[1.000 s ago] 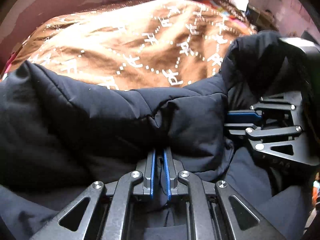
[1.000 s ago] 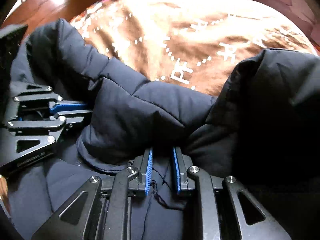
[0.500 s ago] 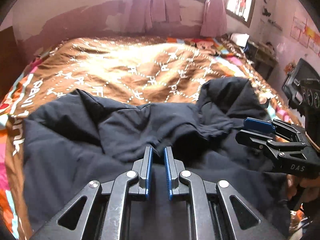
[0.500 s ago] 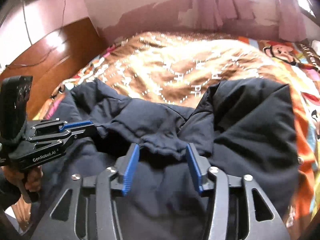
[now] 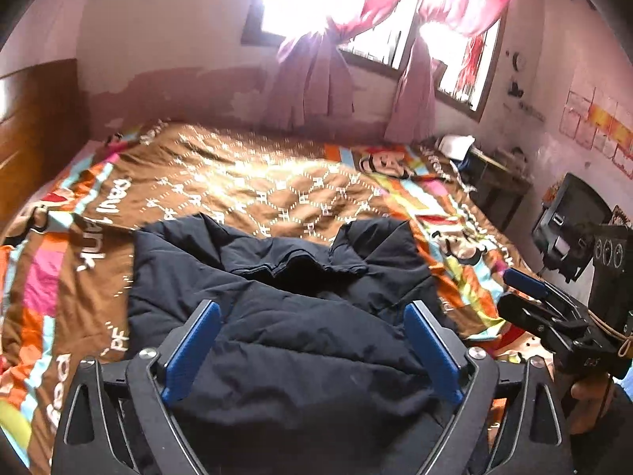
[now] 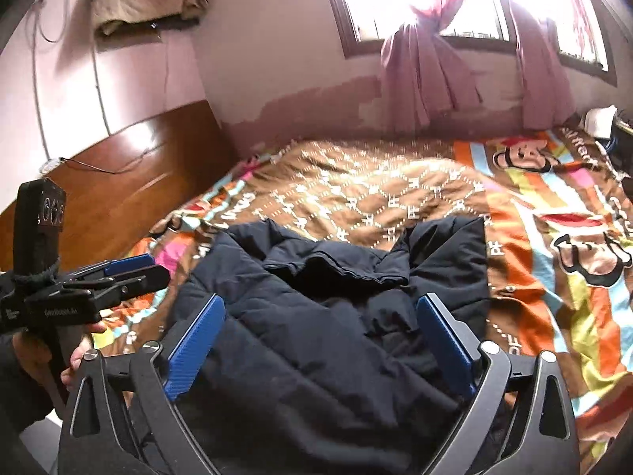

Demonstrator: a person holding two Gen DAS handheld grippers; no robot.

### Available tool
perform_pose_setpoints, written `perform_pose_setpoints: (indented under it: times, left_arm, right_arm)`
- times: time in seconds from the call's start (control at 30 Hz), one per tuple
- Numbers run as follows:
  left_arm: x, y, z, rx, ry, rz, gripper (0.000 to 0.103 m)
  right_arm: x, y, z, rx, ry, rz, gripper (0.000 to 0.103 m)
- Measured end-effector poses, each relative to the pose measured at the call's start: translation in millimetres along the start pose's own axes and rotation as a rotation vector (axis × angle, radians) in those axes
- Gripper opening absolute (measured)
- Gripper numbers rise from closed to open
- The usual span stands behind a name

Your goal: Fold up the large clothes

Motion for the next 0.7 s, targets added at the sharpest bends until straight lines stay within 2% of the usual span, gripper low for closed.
perform_pose_setpoints:
  times: [0.17, 0.4, 0.57, 0.7]
  left_arm:
    - [-25.5, 49.6, -3.0, -0.077, -0.018, -0.005, 0.101]
    - [-58.8, 95.3, -15.0, -0.129, -0.003, -0.076, 0.103]
    - [-67.8, 130.8, -37.2, -0.186, 0.004, -0.03, 0.103]
    - [-65.7, 153.7, -68.8, -0.179, 0.004, 0.028, 0.103]
  right_arm:
    - [-2.8, 57.1, 2.6, -0.084, -0.015, 0.029, 0.102]
    - [4.6, 125.8, -2.7, -0.194, -0.002, 0.045, 0.102]
    - [10.0, 166.2, -23.0, -0.212, 0.012, 0.053, 0.102]
    - [8.5, 188.1, -51.8, -0.204, 0.062, 0.017, 0.102]
Point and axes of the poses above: each gripper's, at about its wrist camera, not at the fingertips, and y roughly against the way its jaws point, x to its left, z to its top, the point moved 10 cm from there along -y, roughly the way its jaws point, and after that the axes turned 15 degrees about -z, right-handed, at the moved point
